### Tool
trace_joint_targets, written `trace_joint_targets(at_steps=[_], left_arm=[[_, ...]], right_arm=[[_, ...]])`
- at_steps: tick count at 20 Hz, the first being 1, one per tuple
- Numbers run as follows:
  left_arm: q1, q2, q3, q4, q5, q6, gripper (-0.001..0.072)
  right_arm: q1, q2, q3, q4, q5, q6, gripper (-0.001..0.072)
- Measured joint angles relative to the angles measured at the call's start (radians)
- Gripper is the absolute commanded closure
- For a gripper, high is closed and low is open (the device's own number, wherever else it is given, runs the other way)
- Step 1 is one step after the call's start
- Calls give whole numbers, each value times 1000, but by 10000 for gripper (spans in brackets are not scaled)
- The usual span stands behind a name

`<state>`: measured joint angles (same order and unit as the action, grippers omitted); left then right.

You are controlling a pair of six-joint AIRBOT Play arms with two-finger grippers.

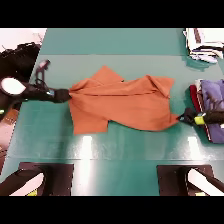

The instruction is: Fold the shirts.

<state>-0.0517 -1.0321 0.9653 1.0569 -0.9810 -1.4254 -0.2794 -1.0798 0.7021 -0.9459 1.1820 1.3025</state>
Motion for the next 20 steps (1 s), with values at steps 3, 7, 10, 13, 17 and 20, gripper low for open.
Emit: trace_joint_targets(at_steps=[3,7,10,13,17,20], left_arm=[[2,119,163,61,-35,-10,684],[3,251,488,111,-60,-17,684],[3,296,745,124,-72,-39,685],[3,313,955,132,-81,-68,685],[3,319,1105,140,-84,-85,685],[3,298,1096,165,-135,-91,684]], right_arm=[[22,124,189,8,22,-2,697],[16,274,533,9,18,-2,697],[-30,348,774,4,16,-3,697],[-99,395,959,4,22,-3,697],[-159,368,1149,4,89,2,698],[-174,282,1259,8,179,36,698]])
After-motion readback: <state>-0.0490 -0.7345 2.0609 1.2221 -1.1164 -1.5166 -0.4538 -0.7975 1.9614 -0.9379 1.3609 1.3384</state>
